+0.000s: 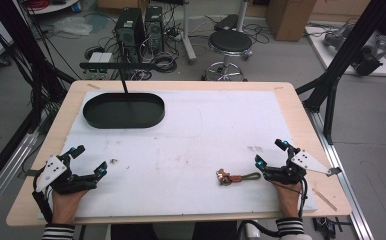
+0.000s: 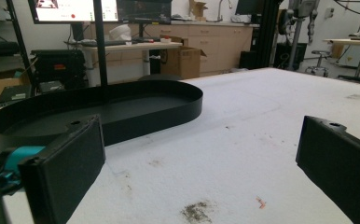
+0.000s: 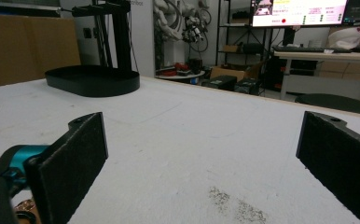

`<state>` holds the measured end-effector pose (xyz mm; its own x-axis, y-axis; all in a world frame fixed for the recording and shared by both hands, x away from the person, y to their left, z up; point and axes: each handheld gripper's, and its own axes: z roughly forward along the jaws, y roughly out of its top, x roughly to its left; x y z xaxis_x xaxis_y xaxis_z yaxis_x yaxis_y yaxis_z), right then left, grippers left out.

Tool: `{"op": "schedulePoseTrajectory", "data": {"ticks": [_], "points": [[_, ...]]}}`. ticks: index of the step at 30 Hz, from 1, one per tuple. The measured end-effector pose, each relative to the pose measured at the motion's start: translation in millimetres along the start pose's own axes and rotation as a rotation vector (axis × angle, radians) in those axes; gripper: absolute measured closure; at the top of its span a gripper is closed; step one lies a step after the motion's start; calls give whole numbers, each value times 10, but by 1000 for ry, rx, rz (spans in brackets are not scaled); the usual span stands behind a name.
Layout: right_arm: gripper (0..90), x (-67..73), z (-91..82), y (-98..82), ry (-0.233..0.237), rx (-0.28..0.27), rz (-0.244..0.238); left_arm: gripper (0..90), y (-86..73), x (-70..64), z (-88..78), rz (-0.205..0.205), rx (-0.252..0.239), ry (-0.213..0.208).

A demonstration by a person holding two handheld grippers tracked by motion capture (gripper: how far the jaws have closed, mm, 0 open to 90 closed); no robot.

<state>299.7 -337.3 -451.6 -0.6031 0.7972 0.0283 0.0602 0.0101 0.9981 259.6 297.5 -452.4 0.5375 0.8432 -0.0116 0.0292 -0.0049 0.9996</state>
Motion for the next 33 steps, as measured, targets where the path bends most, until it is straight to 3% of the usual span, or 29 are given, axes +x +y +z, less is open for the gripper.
{"op": "schedulePoseTrajectory", "data": {"ticks": [33], "points": [[10, 12, 3, -1, -5, 1, -14, 17, 1, 1, 1, 0, 4, -3]]}}
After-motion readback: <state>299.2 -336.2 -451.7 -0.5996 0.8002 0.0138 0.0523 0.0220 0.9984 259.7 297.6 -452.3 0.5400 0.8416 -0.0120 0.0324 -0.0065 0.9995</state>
